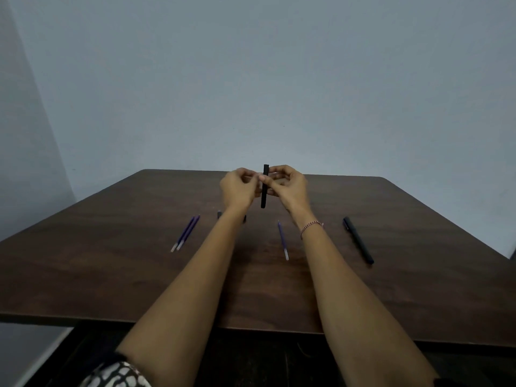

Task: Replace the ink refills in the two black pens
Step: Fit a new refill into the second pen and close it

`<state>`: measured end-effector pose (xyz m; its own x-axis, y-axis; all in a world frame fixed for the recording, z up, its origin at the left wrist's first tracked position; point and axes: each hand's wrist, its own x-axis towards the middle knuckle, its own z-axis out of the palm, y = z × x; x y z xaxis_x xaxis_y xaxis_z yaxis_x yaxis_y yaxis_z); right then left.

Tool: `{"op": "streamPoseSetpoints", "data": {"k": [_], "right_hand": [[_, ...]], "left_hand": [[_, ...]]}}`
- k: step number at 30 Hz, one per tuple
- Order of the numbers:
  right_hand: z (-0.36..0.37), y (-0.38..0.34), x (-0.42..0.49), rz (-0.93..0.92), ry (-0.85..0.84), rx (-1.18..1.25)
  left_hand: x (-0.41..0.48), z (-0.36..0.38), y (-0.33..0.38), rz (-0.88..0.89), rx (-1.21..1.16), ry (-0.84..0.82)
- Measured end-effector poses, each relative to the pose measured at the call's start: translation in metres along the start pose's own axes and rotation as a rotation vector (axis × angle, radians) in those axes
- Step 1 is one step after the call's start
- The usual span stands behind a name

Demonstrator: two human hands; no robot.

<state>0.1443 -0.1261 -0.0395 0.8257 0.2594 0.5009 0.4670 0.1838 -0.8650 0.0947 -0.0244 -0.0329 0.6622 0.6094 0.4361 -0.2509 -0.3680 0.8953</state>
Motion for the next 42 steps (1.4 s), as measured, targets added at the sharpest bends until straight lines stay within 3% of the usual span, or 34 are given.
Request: {"op": "streamPoseSetpoints", "data": {"k": [7,15,17,20,23,26,29,36,42], "right_hand": [[-0.005,0.007,0.006,0.061,0.11,-0.036],[-0.01,-0.003,0.004,0.175,-0.077,-0.058],[-0.016,-0.012,0.003,0.166,-0.078,-0.21],[-0.031,-0.022,0.003,0.159,-0.161,-0.835],[-0.033,-0.033,-0.001,0.4,-0.374,-1.149],[-0.026,-0.04,-0.006,0.644,-0.553,-1.216],[-0.025,-0.04,-0.008,0.742,-0.634,-1.203],[-0.024,-0.038,-0.008,0.773,-0.596,-1.093],[-0.017,-0.04,-0.011,0.718,-0.604,-1.208]], "left_hand": [[-0.006,0.002,-0.01,0.064,-0.079,-0.176],[-0.007,-0.004,-0.012,-0.002,-0.032,-0.259],[-0.006,-0.005,-0.015,-0.038,-0.021,-0.25],[-0.006,-0.007,-0.017,-0.071,-0.02,-0.22],[-0.005,-0.007,-0.019,-0.064,-0.023,-0.201],[-0.004,-0.006,-0.019,-0.051,-0.02,-0.196],[-0.004,-0.005,-0.02,-0.04,-0.006,-0.197],[-0.003,-0.005,-0.022,-0.016,-0.014,-0.198],[-0.002,-0.004,-0.023,-0.009,-0.007,-0.19]]}}
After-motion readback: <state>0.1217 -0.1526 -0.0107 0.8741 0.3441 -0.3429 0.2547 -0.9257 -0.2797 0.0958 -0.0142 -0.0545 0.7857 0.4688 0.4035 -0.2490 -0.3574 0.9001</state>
